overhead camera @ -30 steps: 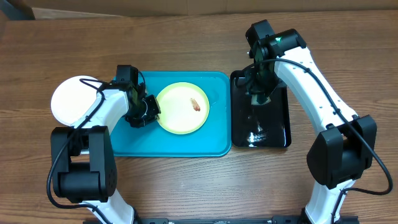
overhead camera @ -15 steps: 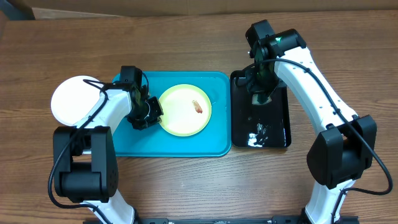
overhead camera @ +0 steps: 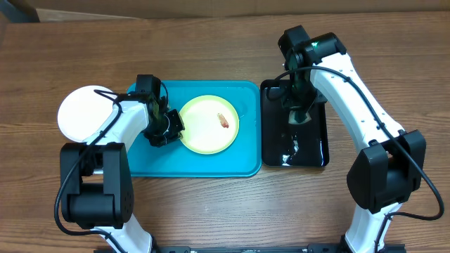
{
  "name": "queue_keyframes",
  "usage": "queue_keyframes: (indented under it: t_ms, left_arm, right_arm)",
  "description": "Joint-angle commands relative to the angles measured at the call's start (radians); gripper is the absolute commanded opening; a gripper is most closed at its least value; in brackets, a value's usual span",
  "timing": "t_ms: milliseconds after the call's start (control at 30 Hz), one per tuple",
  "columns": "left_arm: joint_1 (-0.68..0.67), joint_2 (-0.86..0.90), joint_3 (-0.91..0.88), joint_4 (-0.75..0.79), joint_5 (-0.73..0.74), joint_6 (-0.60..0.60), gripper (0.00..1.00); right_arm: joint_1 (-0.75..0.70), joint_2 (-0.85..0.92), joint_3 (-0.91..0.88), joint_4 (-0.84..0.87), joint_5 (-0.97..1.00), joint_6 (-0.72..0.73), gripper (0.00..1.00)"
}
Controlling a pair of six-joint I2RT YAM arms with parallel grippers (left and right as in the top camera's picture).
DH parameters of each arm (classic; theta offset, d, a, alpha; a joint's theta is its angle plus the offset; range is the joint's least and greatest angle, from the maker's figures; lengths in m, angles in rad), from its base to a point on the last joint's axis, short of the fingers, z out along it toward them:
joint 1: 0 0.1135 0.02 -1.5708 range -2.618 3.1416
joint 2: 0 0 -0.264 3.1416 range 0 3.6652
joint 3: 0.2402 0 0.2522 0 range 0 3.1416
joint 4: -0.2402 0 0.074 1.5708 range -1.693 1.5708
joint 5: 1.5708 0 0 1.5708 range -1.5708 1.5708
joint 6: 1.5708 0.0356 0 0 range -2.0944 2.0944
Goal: Clean dirty plates on tray and stack at the side
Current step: 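Rub the green sponge in the black tray with the right gripper, then carry the sponge left and wipe the yellow plate, right gripper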
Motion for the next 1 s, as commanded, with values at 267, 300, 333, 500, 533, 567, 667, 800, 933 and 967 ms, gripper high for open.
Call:
queue_keyframes:
  t_ms: [267,300,333,500,533,567,667,800,933,967]
  left_arm:
    - [-0.007,-0.018,-0.004,-0.003,-0.033,0.005,0.04]
    - [-0.007,-0.018,-0.004,-0.003,-0.033,0.005,0.04]
    - [-0.007,-0.018,-0.004,-0.002,-0.033,0.005,0.04]
    - [-0.008,-0.018,-0.004,-0.003,-0.033,0.005,0.04]
    - [-0.008,-0.018,-0.004,-0.003,-0.033,0.005,0.04]
    - [-0.008,-0.018,-0.004,-0.003,-0.033,0.005,0.04]
    - [-0.007,-0.018,-0.004,-0.003,-0.033,0.005,0.04]
    - [-0.010,-0.018,-0.004,-0.003,-0.033,0.004,0.04]
    - [-0.013,-0.018,-0.004,-0.003,-0.033,0.004,0.04]
    - [-0.013,-0.018,-0.004,-0.003,-0.033,0.004,0.04]
  right_arm:
    - [0.034,-0.041,0.260,-0.041,-0.123,0.005,0.04]
    - [0.045,-0.041,0.269,-0.024,-0.150,0.005,0.04]
    - [0.061,-0.041,0.274,-0.003,-0.177,0.003,0.04]
    - [0.155,-0.034,0.263,0.082,-0.222,0.011,0.04]
    - [0.175,-0.029,0.263,0.094,-0.222,0.011,0.04]
    - [0.204,-0.021,0.263,0.110,-0.220,0.011,0.04]
    - [0.272,0.016,0.263,0.133,-0.170,0.026,0.04]
    - [0.360,0.114,0.263,0.150,-0.013,0.062,0.04]
    - [0.392,0.187,0.263,0.178,0.091,0.061,0.04]
    - [0.396,0.203,0.263,0.183,0.111,0.061,0.04]
